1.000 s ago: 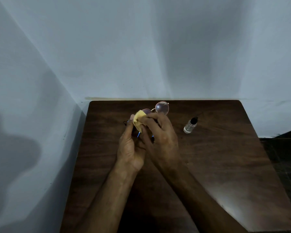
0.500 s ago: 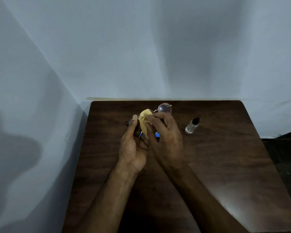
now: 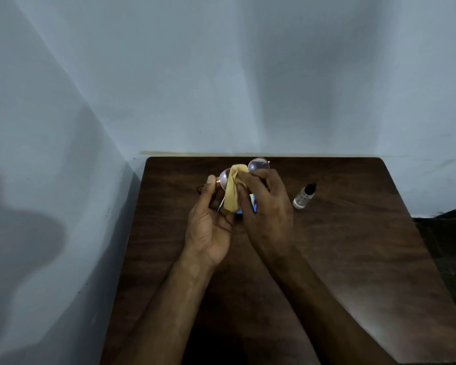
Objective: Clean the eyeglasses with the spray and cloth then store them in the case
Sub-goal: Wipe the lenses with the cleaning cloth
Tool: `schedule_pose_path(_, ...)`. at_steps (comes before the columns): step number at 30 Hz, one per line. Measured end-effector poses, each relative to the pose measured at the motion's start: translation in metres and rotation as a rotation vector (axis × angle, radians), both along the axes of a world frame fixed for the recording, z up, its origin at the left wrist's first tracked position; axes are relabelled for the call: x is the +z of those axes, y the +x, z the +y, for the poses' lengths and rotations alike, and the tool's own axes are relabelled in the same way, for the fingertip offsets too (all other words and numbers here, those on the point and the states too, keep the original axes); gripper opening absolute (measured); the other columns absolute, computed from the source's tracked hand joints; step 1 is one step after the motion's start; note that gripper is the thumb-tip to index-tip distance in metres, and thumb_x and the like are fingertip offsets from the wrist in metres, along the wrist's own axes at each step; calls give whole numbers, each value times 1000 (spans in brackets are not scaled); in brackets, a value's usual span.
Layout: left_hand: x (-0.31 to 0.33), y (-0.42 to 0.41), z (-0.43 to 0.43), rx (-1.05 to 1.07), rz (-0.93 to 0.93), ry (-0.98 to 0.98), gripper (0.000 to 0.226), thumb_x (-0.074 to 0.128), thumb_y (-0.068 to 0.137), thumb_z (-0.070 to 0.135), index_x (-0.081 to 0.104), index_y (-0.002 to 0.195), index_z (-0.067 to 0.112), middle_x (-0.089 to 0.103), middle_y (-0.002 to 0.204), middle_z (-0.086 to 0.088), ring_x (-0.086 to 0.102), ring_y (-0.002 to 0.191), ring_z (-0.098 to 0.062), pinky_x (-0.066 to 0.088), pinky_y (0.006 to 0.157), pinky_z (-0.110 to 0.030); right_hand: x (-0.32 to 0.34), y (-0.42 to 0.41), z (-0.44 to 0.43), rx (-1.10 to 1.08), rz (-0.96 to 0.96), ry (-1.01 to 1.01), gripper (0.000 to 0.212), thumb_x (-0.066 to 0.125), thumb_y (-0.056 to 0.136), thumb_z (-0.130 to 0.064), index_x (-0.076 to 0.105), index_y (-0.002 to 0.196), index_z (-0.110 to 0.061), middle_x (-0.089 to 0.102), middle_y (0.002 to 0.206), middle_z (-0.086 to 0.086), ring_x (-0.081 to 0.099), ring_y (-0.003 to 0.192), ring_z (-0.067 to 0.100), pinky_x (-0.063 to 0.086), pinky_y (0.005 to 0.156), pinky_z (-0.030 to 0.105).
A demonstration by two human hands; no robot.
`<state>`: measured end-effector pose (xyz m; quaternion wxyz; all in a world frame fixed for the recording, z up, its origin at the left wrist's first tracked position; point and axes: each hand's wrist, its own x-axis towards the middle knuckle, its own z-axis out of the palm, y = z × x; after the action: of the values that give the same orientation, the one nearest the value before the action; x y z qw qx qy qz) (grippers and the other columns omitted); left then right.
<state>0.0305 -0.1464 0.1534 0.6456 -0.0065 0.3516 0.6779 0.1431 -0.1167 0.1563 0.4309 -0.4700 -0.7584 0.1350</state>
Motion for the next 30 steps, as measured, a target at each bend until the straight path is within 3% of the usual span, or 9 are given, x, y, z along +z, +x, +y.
schedule_pose_path(3, 3, 0, -2, -22, -1, -14, 30, 64, 99, 33, 76, 115, 9, 78, 104, -6, 77, 86, -16, 64, 66, -28, 10, -7, 6, 50, 7, -2, 25, 65, 100, -14, 71, 123, -7, 60, 120, 10, 59, 113, 25, 54, 90, 41)
schedule_pose_path(8, 1, -2, -2, -27, 10, -41, 49, 71, 90, 40, 73, 127, 8, 75, 119, -9, 75, 98, -19, 65, 76, -29, 3, -8, -11, 106, -56, 54, 28, 69, 97, -13, 71, 125, -9, 62, 121, 9, 59, 113, 20, 55, 88, 37)
schedule_pose_path(13, 3, -1, -8, -14, 24, -10, 28, 64, 100, 30, 75, 112, 7, 78, 103, -9, 77, 84, -15, 62, 63, -26, 5, -4, -1, -7, -7, -8, 28, 60, 100, -21, 70, 125, -11, 59, 122, 11, 59, 114, 26, 55, 89, 42)
schedule_pose_path(17, 2, -2, -11, -34, 90, -5, 46, 70, 94, 37, 72, 127, 5, 76, 111, -9, 73, 96, -18, 63, 76, -30, 20, -8, -7, 84, -104, -45, 31, 57, 102, -26, 66, 130, -16, 54, 124, 8, 55, 112, 21, 54, 81, 36)
schedule_pose_path(21, -6, -3, -15, 3, 354, 31, 27, 65, 99, 25, 76, 112, 3, 76, 98, -11, 72, 85, -18, 61, 72, -31, 19, 1, -13, 118, -102, -66, 31, 61, 96, -20, 66, 126, -17, 54, 115, 3, 57, 100, 18, 55, 73, 37)
schedule_pose_path(22, -8, -4, -15, 30, 448, 47, 22, 67, 99, 22, 77, 106, 3, 76, 96, -12, 71, 86, -19, 61, 77, -34, 18, 4, -11, 107, -92, -76, 30, 63, 95, -18, 68, 125, -18, 54, 113, 1, 57, 97, 16, 54, 72, 36)
schedule_pose_path(25, -15, -12, -15, 35, 883, 114, 17, 73, 99, 18, 78, 92, 3, 75, 85, -2, 66, 83, -10, 54, 81, -31, 13, 11, -6, 94, -114, -108, 25, 64, 96, -15, 71, 119, -20, 54, 109, -4, 56, 90, 9, 52, 69, 30)
schedule_pose_path(27, -18, -18, -16, 5, 1133, 141, 15, 72, 100, 17, 78, 92, 6, 77, 85, 2, 69, 81, -11, 56, 79, -33, 8, 13, -5, 103, -127, -119, 23, 64, 96, -14, 73, 116, -20, 55, 108, -6, 56, 88, 7, 51, 69, 26)
schedule_pose_path(30, -21, -24, -18, 21, 1328, 201, 7, 73, 100, 17, 77, 98, 11, 77, 94, 1, 74, 93, -18, 60, 85, -46, 0, 15, -6, 100, -123, -113, 22, 66, 95, -13, 73, 114, -21, 57, 106, -7, 57, 88, 5, 52, 68, 28)
